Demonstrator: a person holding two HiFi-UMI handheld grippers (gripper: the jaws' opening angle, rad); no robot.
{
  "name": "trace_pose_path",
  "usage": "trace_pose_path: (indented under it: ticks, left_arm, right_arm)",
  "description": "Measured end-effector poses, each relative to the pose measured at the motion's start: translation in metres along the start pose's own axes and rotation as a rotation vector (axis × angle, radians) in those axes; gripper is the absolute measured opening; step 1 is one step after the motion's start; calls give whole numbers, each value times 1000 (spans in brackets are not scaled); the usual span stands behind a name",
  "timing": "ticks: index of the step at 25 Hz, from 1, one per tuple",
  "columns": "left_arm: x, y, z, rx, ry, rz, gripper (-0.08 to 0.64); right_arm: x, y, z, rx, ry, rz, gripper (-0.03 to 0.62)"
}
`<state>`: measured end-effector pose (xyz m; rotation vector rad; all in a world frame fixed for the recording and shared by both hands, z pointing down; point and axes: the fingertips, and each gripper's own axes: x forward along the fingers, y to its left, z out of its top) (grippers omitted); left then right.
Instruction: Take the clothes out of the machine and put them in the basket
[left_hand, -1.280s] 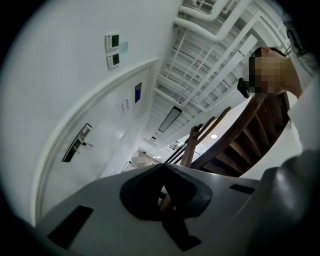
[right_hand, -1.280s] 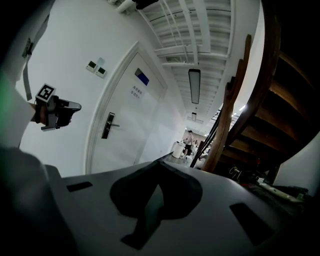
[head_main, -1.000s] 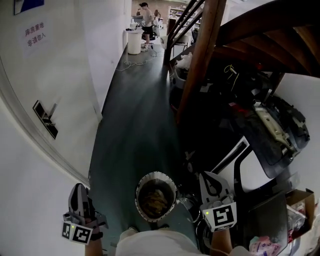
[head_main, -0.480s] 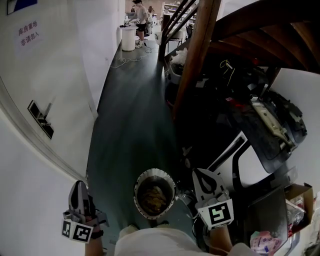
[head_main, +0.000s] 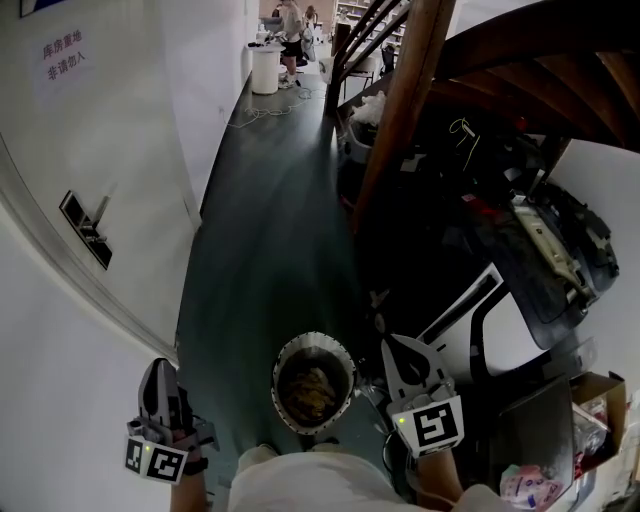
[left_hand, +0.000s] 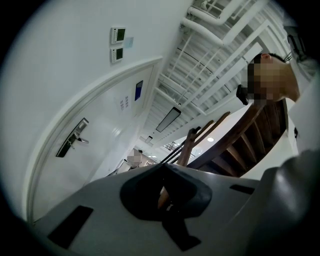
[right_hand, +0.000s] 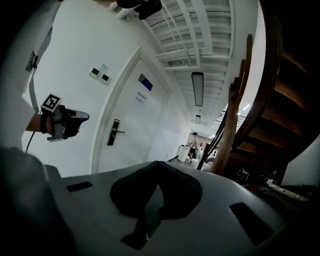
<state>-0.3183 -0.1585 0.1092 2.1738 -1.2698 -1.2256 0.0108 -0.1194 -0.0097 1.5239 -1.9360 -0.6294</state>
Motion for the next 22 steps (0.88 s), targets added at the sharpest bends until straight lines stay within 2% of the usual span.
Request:
trace_pose_path:
  ticks: [22]
  left_arm:
    - [-6,-2,-10,-6,9,7,14]
  right_arm:
    - [1,13,-5,27,-15,32,11]
